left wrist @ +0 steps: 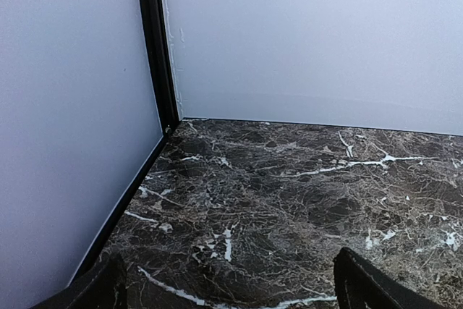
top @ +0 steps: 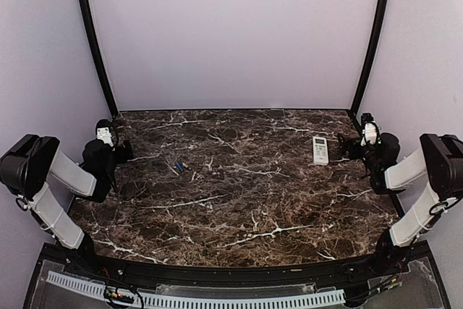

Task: Load the batteries into the remote control
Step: Pick up the remote control from the center of the board.

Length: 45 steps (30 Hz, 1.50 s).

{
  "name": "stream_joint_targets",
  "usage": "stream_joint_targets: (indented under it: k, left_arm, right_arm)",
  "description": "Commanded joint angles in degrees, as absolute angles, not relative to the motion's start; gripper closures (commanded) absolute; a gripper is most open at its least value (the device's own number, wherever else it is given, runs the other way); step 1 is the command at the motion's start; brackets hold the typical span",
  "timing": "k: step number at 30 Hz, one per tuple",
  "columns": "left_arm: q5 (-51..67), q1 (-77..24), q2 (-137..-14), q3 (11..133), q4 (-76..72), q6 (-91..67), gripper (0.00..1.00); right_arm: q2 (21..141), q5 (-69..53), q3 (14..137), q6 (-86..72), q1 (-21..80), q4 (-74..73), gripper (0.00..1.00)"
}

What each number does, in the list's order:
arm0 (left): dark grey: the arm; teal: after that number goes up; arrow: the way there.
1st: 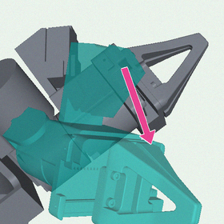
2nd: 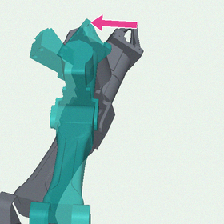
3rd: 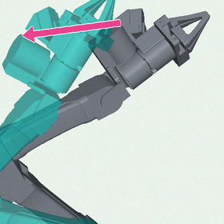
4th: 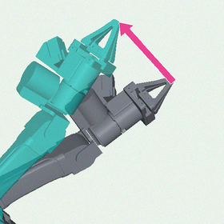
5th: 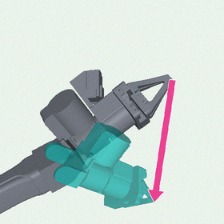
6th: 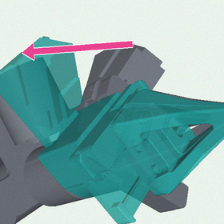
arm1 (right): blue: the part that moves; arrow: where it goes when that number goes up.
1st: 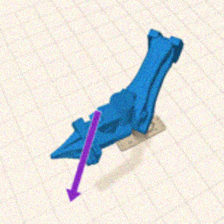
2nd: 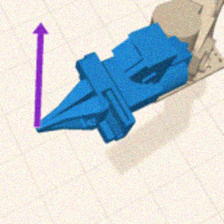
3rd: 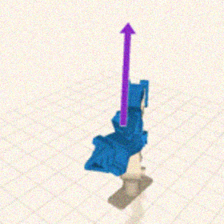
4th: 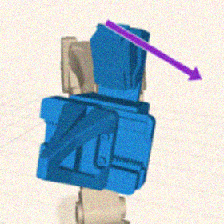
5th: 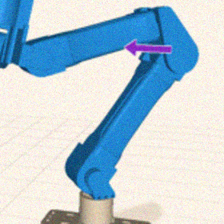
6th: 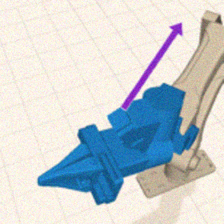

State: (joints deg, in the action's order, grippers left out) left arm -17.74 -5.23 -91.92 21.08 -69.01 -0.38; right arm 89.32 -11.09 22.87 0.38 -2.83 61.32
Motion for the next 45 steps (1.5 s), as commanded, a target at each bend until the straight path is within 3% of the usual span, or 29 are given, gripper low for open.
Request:
stream_joint_targets:
  k: [1,5,10,14,20,25,27,30,34,41,45]
  left_arm:
    - [-17.3,-4.9,-91.2,21.0,-70.4,0.2,0.01]
    - [-17.4,-4.9,-91.2,21.1,-70.4,0.3,0.01]
    - [-17.2,-4.8,-91.1,21.1,-70.0,0.3,0.01]
    - [-19.8,-5.4,-89.6,21.0,-68.3,-1.2,0.01]
    - [-21.2,-8.2,-90.8,16.0,-81.9,3.2,0.01]
    - [-22.3,-10.6,-91.6,11.8,-92.0,7.2,0.01]
    - [-24.0,-12.6,-84.4,12.9,-86.2,9.3,0.01]
    - [-20.1,-12.8,-73.9,18.7,-62.9,9.6,0.01]
    - [-17.3,-13.4,-65.0,26.0,-49.2,8.9,0.01]
    - [-7.5,-13.7,-65.0,55.1,-6.2,5.7,0.01]
    - [-5.0,-14.4,-68.7,65.7,9.9,8.9,0.01]
  right_arm:
    - [88.7,-12.3,23.3,0.5,-3.3,63.1,0.01]
    - [85.3,-6.7,24.0,-2.1,-3.3,59.7,0.01]
    - [75.6,-3.6,30.8,-6.7,-3.4,37.9,0.02]
    - [72.7,-7.8,37.2,-11.3,-2.9,20.6,0.01]
    - [78.8,-1.3,51.5,-12.8,2.3,-6.1,0.02]
    - [85.6,2.4,58.7,-14.0,6.1,-15.9,0.02]
    - [88.3,2.9,61.1,-14.0,7.8,-17.5,0.01]
    - [93.0,3.6,64.9,-13.5,9.6,-20.6,0.01]
    - [99.0,3.7,68.5,-14.4,10.4,-23.3,0.01]
    - [107.2,5.2,72.5,-15.3,12.4,-27.7,0.02]
    - [110.5,6.5,73.8,-15.1,12.4,-28.8,0.06]
